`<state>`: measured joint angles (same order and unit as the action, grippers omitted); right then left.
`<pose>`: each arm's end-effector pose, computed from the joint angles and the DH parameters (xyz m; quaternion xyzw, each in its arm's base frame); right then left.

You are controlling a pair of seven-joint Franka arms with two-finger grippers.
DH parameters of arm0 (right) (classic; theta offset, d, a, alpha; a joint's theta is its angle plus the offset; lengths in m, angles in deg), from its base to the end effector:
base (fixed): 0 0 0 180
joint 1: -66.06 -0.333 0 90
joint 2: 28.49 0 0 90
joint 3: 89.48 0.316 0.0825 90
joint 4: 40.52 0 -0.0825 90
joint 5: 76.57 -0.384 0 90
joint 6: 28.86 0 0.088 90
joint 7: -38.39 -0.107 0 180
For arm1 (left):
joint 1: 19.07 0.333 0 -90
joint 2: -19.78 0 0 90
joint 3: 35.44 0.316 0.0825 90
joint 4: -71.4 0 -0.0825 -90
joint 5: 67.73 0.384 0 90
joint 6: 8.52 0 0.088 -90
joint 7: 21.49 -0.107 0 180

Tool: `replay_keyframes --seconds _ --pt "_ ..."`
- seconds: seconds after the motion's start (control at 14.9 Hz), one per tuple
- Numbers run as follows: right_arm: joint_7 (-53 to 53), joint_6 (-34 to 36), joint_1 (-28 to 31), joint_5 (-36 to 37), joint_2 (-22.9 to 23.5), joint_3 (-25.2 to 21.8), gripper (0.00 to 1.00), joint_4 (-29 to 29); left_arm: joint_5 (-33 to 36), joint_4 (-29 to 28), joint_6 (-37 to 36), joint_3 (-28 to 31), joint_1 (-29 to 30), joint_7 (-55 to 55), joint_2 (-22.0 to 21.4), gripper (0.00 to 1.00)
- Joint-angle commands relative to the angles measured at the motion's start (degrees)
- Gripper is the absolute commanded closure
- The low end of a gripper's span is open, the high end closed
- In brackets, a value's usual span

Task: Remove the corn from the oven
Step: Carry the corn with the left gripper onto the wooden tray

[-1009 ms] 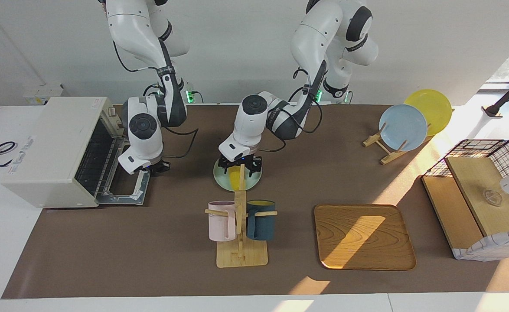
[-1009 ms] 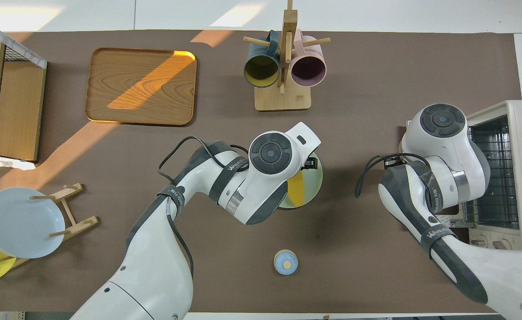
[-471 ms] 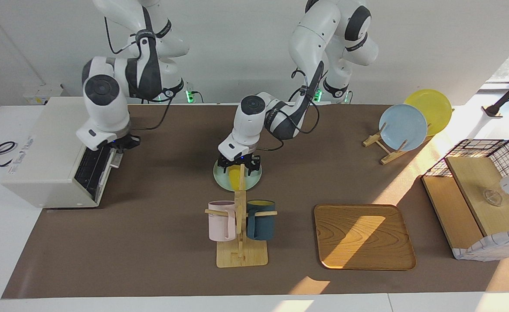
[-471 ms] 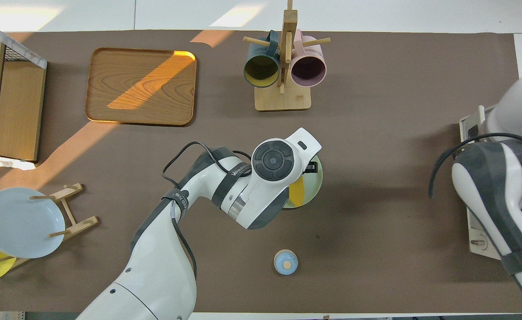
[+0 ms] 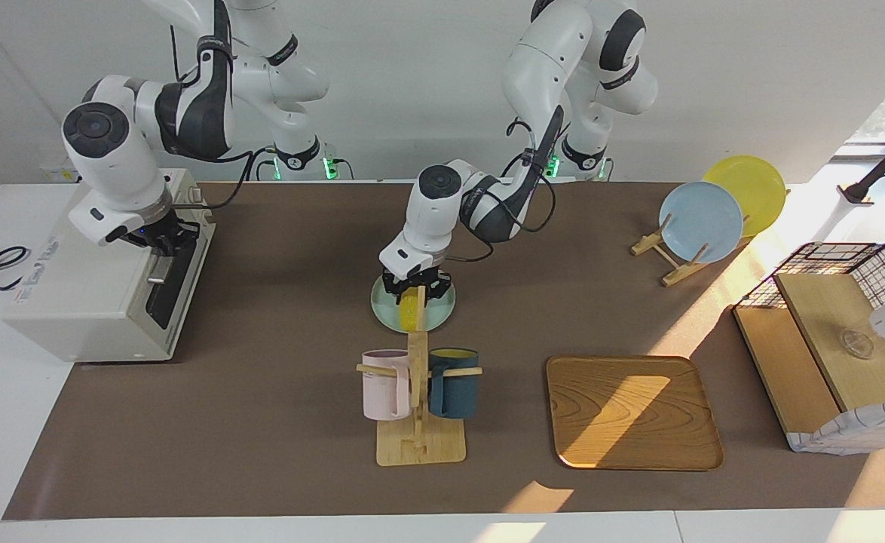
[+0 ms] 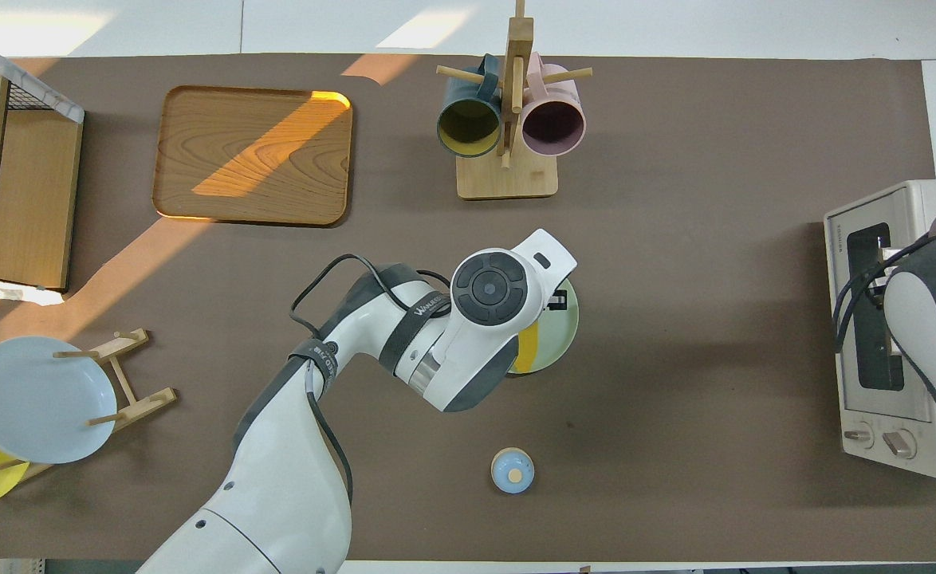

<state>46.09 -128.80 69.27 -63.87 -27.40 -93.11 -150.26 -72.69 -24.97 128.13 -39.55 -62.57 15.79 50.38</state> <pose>0.5375 -0.0843 0.4683 0.9891 0.0367 -0.1071 0.0944 0.4711 -0.5084 0.3082 0.9937 -0.0543 0.0287 0.0940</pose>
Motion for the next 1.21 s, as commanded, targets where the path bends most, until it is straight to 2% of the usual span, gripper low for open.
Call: replay_keyframes --seconds 0.0,0.13,0.27,0.4,0.61,0.74,0.94,1.08,1.14 --pt "1.79 2.47 0.58 -5.39 -3.27 0.47 0.00 1.88 0.74 -1.54 0.02 1.39 -1.07 1.13 -1.33 0.98" --pt "1.62 4.57 0.23 -9.34 -4.87 0.90 0.00 4.86 0.74 0.21 -2.69 2.53 -0.98 1.04 -1.42 1.00" --pt "1.44 8.52 -0.73 -9.80 -3.65 1.96 0.00 8.82 0.74 1.80 -6.90 3.49 -0.02 0.61 -3.60 1.00" --pt "1.44 9.59 -2.05 -9.98 -3.38 2.05 0.00 9.63 0.74 1.89 -10.95 4.46 3.74 -0.62 -7.81 1.00" --pt "0.57 10.72 -2.67 -10.42 -1.10 2.31 0.00 13.47 0.74 3.02 -15.35 4.64 10.69 -8.08 -10.03 1.00" --pt "0.39 14.50 -3.55 -10.68 1.88 2.31 0.00 17.96 0.83 4.61 -15.63 4.64 15.34 -12.12 -9.25 1.00" --pt "0.30 14.60 -3.38 -10.51 2.51 2.31 0.00 18.24 0.74 7.24 -15.80 4.64 22.11 -19.67 -7.75 1.00" --pt "0.21 15.04 -3.47 -10.59 2.25 2.23 0.00 17.98 0.65 12.93 -18.95 4.46 26.08 -25.13 -3.64 1.00" --pt "0.21 15.13 -3.55 -10.59 2.16 2.31 0.00 17.89 0.48 18.18 -20.36 4.46 27.57 -26.98 0.47 1.00"
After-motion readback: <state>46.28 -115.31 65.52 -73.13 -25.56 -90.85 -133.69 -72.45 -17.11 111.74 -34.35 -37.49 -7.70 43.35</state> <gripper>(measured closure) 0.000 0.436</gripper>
